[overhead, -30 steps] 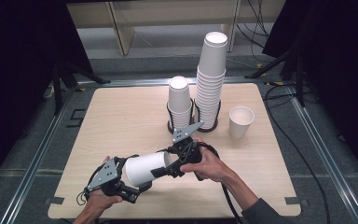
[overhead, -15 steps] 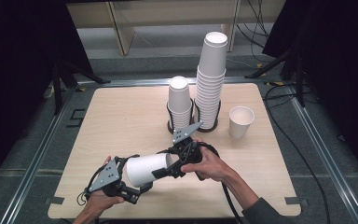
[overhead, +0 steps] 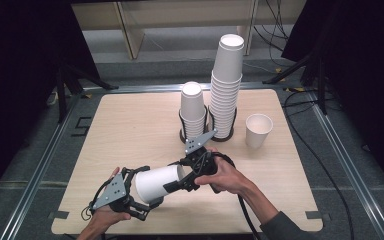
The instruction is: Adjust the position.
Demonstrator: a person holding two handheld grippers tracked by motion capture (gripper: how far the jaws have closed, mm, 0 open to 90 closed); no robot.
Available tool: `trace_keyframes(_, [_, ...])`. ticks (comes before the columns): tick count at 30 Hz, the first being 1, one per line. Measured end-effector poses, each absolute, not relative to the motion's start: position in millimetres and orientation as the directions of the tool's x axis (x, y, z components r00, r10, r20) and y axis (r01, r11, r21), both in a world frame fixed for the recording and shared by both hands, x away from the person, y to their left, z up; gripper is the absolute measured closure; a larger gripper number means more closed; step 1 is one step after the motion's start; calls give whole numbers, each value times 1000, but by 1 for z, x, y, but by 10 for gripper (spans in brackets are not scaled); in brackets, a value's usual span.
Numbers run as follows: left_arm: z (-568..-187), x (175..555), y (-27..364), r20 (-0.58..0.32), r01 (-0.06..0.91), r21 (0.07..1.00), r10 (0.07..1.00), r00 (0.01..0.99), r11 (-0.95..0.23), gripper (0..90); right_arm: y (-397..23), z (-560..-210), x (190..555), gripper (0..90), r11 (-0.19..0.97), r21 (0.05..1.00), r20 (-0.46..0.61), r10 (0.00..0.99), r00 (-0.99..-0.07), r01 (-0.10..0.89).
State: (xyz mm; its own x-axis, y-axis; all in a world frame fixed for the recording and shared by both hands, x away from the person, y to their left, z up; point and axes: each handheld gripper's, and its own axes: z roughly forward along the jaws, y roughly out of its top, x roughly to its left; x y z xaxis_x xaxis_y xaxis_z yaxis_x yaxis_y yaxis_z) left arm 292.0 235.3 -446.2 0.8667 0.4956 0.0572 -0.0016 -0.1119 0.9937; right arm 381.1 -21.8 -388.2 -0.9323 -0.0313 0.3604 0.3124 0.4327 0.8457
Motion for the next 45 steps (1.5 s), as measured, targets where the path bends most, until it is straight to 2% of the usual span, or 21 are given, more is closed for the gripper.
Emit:
trace_keyframes(13, [-442,294,239,24,34,993,469,883,-115,94,-28,-387,385,237,394,849,394,-31,-919,351])
trace_keyframes(22, [-440,293,239,49,25,988,462,886,-153,132,-29,-384,383,217,424,833,393,0,-920,356])
trace_keyframes(27, [-440,293,238,60,31,981,454,889,-190,136,-32,-372,379,168,486,838,266,32,-964,247])
trace_keyframes(31, [-442,294,236,62,43,974,445,893,-222,138,-34,-363,374,166,543,822,165,60,-984,172])
trace_keyframes(34, [-444,295,235,51,56,972,438,897,-229,139,-34,-360,371,167,570,807,144,59,-988,152])
trace_keyframes(35, [-444,296,236,50,60,970,432,900,-236,139,-34,-360,368,168,592,787,158,82,-984,176])
trace_keyframes(36, [-443,295,236,47,70,965,433,900,-251,139,-32,-361,369,170,601,789,113,62,-992,128])
trace_keyframes(38, [-444,296,236,51,70,962,426,903,-264,139,-28,-362,366,173,640,763,76,54,-996,93])
trace_keyframes(40, [-445,296,236,51,78,957,427,903,-278,139,-25,-362,360,174,670,733,89,78,-993,118])
trace_keyframes(41, [-445,296,236,51,80,955,424,904,-285,139,-22,-362,361,174,680,730,42,47,-998,63])
trace_keyframes(45, [-445,296,235,55,82,949,416,908,-305,140,-14,-363,356,175,727,687,-1,27,-1000,19])
